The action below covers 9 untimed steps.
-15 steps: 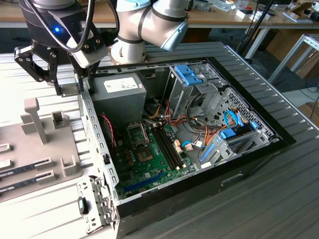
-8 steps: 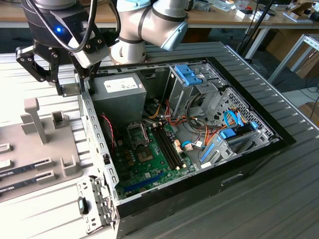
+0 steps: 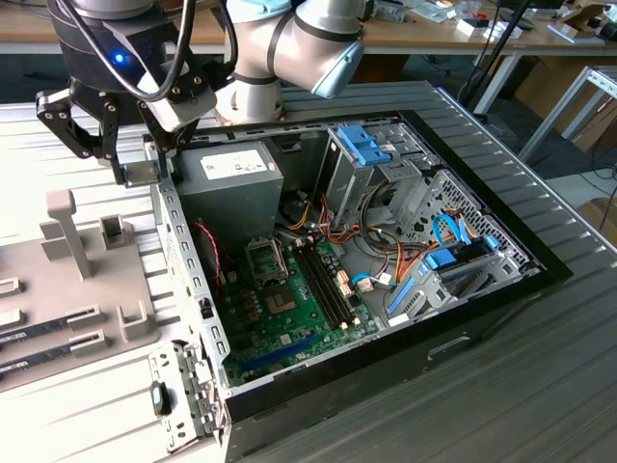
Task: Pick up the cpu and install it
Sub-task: 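Pick up the cpu and move it towards the insertion slot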
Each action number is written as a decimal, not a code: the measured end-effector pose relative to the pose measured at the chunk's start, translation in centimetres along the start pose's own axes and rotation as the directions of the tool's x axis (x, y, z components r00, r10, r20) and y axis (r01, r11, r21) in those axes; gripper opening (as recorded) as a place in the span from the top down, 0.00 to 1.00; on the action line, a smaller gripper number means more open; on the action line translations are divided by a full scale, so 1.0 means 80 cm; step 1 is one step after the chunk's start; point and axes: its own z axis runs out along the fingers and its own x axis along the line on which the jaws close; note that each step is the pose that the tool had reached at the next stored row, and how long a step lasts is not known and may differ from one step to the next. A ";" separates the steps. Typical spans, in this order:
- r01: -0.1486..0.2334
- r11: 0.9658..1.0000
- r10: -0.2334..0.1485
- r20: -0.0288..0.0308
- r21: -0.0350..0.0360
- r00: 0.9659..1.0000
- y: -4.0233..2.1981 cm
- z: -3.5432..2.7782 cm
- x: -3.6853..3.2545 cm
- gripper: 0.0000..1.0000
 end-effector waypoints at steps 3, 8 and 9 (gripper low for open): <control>0.000 1.000 0.000 0.000 0.000 1.000 0.0000 0.0002 -0.0014 0.53; 0.000 1.000 0.000 0.000 0.000 1.000 0.0000 0.0005 -0.0040 0.53; 0.000 1.000 0.000 0.000 0.000 1.000 0.0000 0.0006 -0.0044 0.53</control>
